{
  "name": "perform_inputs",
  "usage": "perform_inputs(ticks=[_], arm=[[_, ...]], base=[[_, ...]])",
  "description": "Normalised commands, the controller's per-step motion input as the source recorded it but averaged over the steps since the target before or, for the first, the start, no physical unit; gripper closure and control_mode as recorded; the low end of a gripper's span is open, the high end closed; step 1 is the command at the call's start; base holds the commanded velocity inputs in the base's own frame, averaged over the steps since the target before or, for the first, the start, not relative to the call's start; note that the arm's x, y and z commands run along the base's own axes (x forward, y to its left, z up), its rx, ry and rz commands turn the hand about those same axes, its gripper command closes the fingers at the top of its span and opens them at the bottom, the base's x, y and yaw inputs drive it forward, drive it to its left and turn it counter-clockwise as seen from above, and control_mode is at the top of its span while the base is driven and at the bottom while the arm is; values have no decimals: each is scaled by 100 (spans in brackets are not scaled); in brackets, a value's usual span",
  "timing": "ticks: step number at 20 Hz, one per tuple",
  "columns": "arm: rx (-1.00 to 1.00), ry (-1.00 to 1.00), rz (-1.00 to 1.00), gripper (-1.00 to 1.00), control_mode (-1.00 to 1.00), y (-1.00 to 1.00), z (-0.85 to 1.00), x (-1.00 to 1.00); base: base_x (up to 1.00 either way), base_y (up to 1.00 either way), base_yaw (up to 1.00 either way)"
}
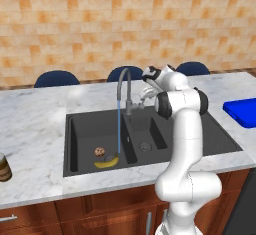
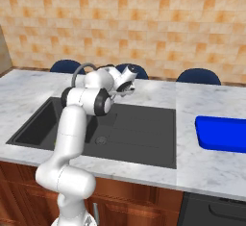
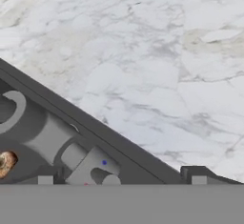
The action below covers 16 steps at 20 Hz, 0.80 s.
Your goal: Pick up all produce items and place them in the sink. Turn on the sink faucet to wash them. Then turn the sink off and put them in the tray.
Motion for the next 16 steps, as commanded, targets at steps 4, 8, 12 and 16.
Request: perform_inputs(ticks=[4,8,12,16], arm=[[6,-11,20,-100,-100,0,0,0],[9,-9,21,-100,-100,-3,0,0],[14,-13,22,-100,-100,-33,0,0],[14,-7,17,-100,-100,-21,0,0]], base=[[0,0,0],[0,0,0],[0,0,0],[0,0,0]])
